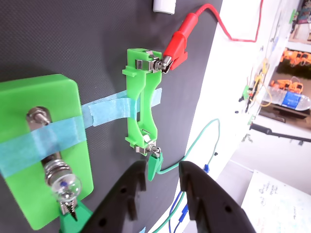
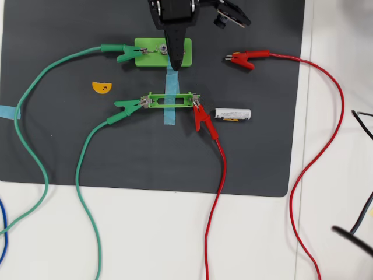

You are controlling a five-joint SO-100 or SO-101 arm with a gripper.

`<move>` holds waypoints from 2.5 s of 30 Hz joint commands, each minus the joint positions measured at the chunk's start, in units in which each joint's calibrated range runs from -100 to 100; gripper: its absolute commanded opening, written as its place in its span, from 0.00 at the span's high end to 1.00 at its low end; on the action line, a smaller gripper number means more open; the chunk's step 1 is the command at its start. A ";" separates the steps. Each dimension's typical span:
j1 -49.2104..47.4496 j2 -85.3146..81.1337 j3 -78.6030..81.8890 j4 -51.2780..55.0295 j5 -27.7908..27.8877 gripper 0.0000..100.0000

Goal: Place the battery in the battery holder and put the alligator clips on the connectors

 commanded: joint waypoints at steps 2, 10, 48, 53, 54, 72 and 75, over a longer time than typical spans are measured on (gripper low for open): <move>0.09 -0.49 0.72 0.17 0.09 0.96; -0.01 -0.49 0.72 0.17 0.09 0.96; 2.11 -0.49 0.54 0.26 -0.17 0.96; 2.21 -0.49 0.02 0.26 0.25 0.95; 2.21 -0.49 -0.07 0.26 0.46 0.95; 1.20 9.46 -25.25 8.51 2.13 0.95; -4.15 23.16 -32.62 4.81 1.97 0.95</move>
